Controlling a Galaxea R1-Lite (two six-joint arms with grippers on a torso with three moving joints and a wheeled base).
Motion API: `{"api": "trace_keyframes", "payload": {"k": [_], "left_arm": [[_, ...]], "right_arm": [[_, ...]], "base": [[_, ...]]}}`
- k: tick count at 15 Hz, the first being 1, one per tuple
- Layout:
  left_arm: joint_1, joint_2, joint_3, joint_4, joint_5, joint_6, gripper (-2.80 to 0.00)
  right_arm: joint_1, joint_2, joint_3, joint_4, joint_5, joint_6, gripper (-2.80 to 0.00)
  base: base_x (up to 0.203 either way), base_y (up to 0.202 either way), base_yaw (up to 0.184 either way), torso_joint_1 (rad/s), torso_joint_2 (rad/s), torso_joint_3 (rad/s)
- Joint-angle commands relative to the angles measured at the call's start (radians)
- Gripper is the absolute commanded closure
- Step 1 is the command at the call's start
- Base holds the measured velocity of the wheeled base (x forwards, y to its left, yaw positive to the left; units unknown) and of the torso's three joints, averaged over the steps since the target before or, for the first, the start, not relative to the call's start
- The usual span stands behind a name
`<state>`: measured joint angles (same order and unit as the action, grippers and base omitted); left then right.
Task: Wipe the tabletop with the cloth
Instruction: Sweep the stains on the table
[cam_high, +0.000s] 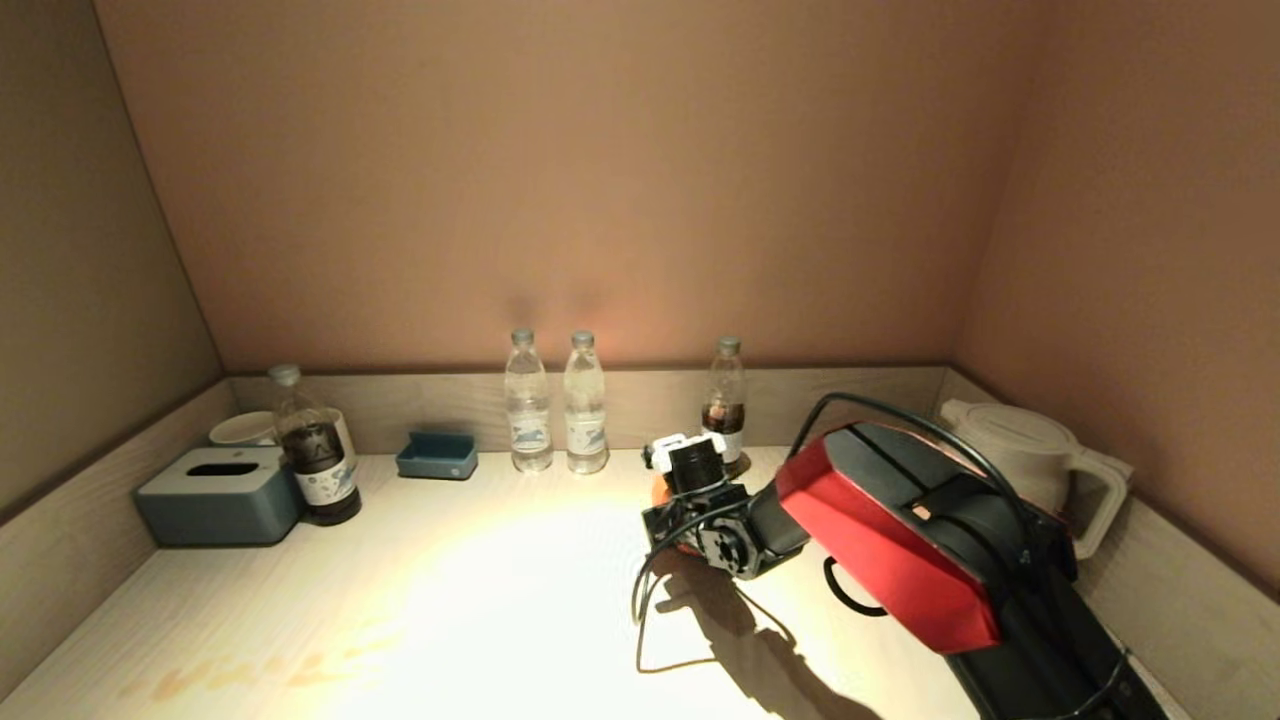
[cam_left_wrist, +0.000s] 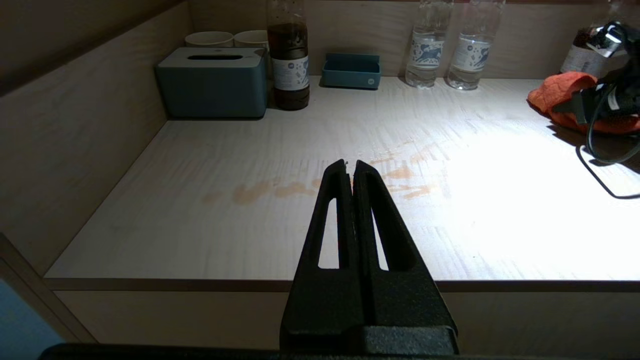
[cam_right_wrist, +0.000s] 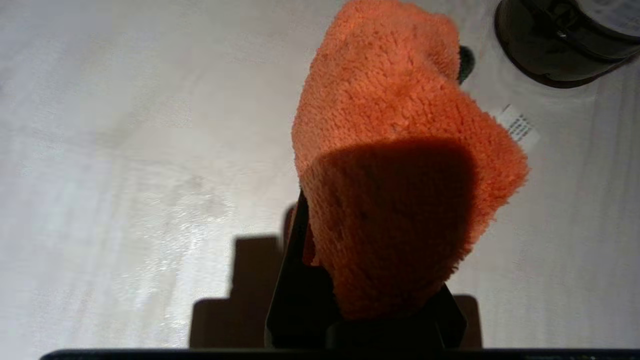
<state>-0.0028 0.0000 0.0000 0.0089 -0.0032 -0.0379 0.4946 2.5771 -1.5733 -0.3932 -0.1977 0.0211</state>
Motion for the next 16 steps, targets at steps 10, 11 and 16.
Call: {"api": "trace_keyframes", "payload": {"k": [10,11,16], "left_arm": [[0.0,0.0,0.0,0.0,0.0,0.0,0.0],[0.0,0.0,0.0,0.0,0.0,0.0,0.0],[0.0,0.0,0.0,0.0,0.0,0.0,0.0]], "right_arm": [[0.296,-0.066,0.068,0.029,-0.008,0.005,0.0],[0.301,-0.07,0.073,0.028,-0.008,0.006,0.0],[0.416,-0.245,0.266,-0.001,-0.006,0.022,0.0]], "base": [[0.0,0.0,0.0,0.0,0.0,0.0],[0.0,0.0,0.0,0.0,0.0,0.0],[0.0,0.0,0.0,0.0,0.0,0.0]]}}
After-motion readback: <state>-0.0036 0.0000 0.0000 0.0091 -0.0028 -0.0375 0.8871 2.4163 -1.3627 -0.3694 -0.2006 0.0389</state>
